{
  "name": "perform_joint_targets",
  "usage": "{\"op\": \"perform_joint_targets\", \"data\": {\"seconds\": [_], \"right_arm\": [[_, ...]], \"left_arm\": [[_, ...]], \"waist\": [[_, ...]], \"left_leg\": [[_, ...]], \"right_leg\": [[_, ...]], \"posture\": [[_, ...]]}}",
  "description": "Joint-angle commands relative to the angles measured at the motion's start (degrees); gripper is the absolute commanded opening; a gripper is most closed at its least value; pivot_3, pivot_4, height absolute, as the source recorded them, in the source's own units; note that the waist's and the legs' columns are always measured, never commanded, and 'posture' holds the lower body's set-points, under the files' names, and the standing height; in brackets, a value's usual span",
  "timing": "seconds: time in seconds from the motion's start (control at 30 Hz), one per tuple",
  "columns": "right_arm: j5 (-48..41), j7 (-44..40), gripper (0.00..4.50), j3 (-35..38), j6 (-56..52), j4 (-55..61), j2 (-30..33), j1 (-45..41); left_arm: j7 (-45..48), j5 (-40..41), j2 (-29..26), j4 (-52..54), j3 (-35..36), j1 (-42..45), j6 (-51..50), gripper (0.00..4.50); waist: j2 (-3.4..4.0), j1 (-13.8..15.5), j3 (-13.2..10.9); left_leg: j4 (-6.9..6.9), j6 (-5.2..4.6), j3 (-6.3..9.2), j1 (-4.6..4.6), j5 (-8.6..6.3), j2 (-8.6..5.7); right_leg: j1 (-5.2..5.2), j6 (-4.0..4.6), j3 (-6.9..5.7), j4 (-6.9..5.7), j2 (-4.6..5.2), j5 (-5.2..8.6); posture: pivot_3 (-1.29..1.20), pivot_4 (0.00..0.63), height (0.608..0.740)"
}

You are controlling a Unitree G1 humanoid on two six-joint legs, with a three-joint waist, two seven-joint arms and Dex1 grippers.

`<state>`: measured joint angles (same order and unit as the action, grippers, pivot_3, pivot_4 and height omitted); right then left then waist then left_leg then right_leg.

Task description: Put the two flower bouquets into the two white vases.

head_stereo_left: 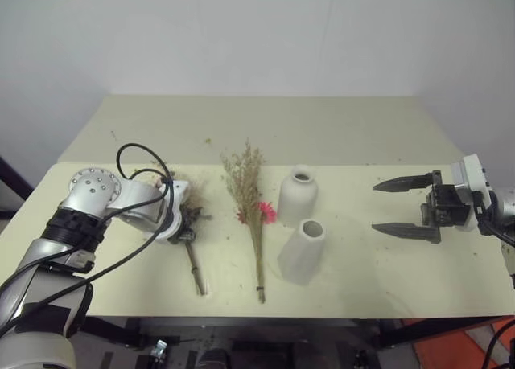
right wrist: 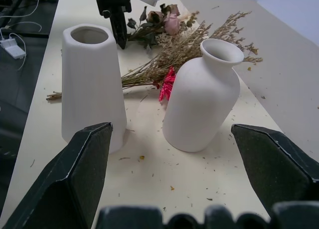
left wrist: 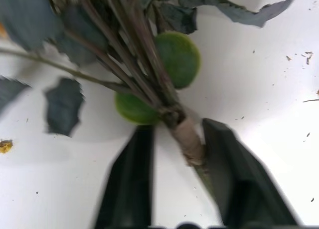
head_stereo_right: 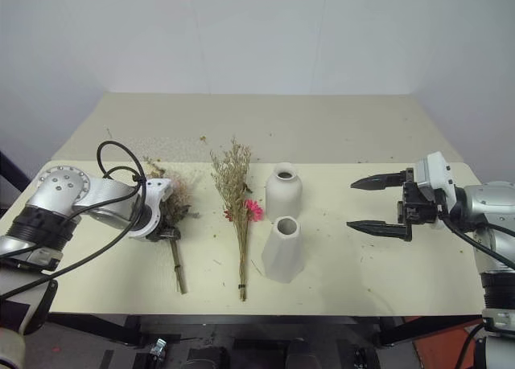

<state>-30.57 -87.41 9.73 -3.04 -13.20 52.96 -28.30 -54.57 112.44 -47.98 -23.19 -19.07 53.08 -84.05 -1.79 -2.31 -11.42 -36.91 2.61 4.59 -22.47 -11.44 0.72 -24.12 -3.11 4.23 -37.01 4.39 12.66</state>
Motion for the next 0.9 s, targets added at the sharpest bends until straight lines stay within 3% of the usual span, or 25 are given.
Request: {"op": "perform_joint_targets", "data": {"seconds": [0.03,0.27,0.43,0.6,0.77,0.9], "right_arm": [[-1.1,-0.4,4.5,2.0,0.0,0.7,0.2,-0.3],[-0.9,-0.8,4.5,1.7,0.1,-0.2,0.0,-1.4],[-0.8,-2.0,4.5,1.1,-0.1,-1.7,-0.1,-2.9],[-0.7,-3.6,4.5,0.1,-1.5,-4.3,-0.2,-5.3],[-0.2,-4.3,4.5,-1.3,-2.7,-6.8,-0.5,-8.3],[0.4,-2.1,4.5,-2.2,-5.4,-7.6,-0.3,-10.2]], "left_arm": [[-0.7,0.6,-0.7,1.7,2.3,-0.6,0.0,0.18],[-2.5,0.6,-4.7,8.4,7.8,-4.3,3.5,0.12],[-0.8,-0.7,-10.6,17.1,11.2,-6.2,7.5,0.12],[18.9,-25.5,-13.9,33.9,19.3,-11.7,16.8,0.12],[38.7,-41.1,-13.1,37.6,23.9,-14.0,27.4,0.12],[54.9,-52.3,-9.5,37.1,22.5,-10.6,37.7,0.12]], "waist": [[0.0,0.0,0.0],[0.0,-0.3,0.0],[0.0,-0.1,0.0],[0.0,0.0,0.0],[0.0,0.0,0.0],[0.0,0.0,0.0]], "left_leg": [[0.0,0.0,0.0,0.0,0.0,0.0],[0.01,0.01,0.0,-0.01,0.0,0.01],[0.0,0.03,0.0,-0.02,0.02,0.01],[0.04,0.07,-0.03,-0.05,0.03,0.01],[0.05,0.11,-0.04,-0.06,0.06,0.02],[0.06,0.11,-0.04,-0.13,0.05,0.02]], "right_leg": [[0.0,0.0,0.0,0.0,0.0,0.0],[-0.03,0.04,0.01,0.0,-0.01,-0.03],[-0.02,0.03,0.0,0.02,0.0,-0.03],[0.0,0.04,-0.01,0.15,-0.01,-0.04],[0.01,0.0,-0.03,0.2,-0.02,-0.02],[-0.01,-0.05,-0.03,0.27,-0.02,-0.01]], "posture": [[0.0,0.15,0.74],[0.0,0.15,0.74],[0.0,0.15,0.74],[0.0,0.15,0.74],[0.0,0.15,0.74],[0.0,0.15,0.74]]}}
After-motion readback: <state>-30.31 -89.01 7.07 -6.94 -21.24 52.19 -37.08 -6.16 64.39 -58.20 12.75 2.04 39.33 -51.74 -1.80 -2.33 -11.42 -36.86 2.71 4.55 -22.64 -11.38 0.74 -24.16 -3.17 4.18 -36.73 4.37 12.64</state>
